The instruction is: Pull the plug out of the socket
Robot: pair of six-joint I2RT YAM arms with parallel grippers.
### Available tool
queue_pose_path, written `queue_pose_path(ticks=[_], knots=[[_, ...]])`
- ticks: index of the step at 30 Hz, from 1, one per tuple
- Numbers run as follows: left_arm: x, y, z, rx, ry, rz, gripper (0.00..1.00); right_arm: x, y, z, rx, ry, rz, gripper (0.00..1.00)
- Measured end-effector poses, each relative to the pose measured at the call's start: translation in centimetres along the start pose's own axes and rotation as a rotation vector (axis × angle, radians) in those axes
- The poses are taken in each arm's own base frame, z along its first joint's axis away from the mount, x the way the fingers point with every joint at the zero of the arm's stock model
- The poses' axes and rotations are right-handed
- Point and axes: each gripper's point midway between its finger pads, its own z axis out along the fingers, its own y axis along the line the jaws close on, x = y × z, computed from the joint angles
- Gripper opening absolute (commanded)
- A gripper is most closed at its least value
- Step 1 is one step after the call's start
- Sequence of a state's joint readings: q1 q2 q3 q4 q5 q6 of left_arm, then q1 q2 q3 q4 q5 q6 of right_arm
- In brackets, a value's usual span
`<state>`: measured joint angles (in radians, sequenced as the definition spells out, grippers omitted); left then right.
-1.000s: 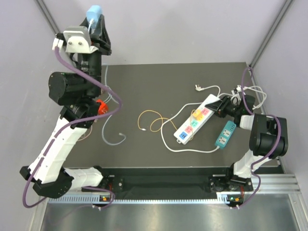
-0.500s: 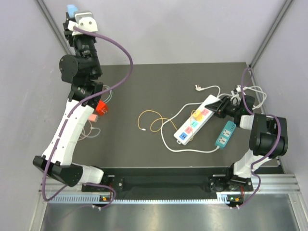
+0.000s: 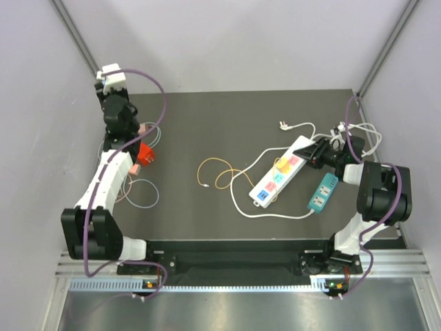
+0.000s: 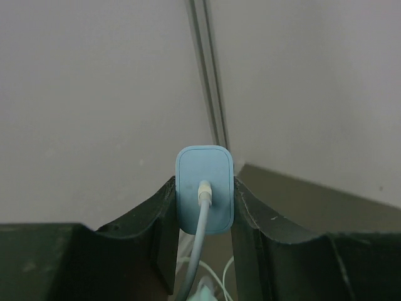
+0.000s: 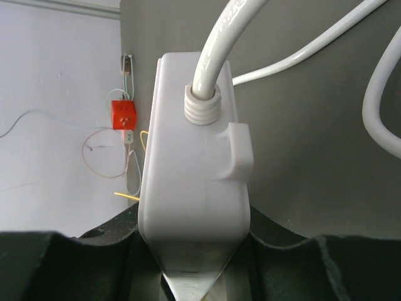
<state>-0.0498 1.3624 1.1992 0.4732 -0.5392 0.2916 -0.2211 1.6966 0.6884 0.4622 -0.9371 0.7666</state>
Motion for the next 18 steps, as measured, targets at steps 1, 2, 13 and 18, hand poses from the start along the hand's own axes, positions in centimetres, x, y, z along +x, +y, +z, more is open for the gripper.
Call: queue_pose_path(ticks=[1,2,13,18], knots=[[3.1,0.1,-0.1,-0.004,0.061,-0.003,0.0,0.0,0.0,0.0,0.0,0.0,0.0,0.28],[5.7,0.1,-0.1,-0.008,0.115,-0.012,0.0,0.0,0.0,0.0,0.0,0.0,0.0,0.28],[19.9,1.2,0.3,-0.094,0.435,-0.157,0.04,0.0,-0.1,-0.1,-0.001,0.002,0.0,0.28],[26.0,0.9,-0.9,-0.095,0.602,-0.159,0.06,0.0,-0.3,-0.1,0.002,0.003,0.007,0.28]])
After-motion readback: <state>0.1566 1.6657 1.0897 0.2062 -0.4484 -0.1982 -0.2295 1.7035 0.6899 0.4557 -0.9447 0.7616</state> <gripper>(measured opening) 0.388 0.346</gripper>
